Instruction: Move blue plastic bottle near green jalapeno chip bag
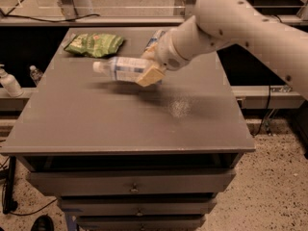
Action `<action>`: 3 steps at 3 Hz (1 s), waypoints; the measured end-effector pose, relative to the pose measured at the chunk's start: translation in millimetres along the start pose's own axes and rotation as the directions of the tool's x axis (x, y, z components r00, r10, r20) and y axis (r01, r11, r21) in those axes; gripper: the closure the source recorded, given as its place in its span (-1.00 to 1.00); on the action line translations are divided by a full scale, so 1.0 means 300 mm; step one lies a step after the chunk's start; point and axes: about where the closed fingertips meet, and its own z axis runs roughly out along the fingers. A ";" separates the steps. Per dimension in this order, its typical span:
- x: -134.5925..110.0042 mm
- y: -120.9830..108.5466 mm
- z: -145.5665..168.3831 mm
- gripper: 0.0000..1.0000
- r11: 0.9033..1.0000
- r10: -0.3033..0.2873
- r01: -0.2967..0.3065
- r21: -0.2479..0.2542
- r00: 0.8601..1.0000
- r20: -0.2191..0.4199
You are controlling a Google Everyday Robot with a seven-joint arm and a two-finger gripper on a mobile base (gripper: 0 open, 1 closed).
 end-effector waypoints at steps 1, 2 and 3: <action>-0.025 -0.076 0.114 1.00 0.999 -0.031 0.032 -0.029 0.999 0.009; -0.055 -0.141 0.203 1.00 0.998 -0.055 0.056 -0.042 0.998 0.011; -0.111 -0.250 0.284 1.00 0.996 -0.086 0.086 -0.023 0.996 -0.002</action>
Offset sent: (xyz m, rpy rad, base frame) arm 0.0915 0.0696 -0.0233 -0.0201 -0.0203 0.0954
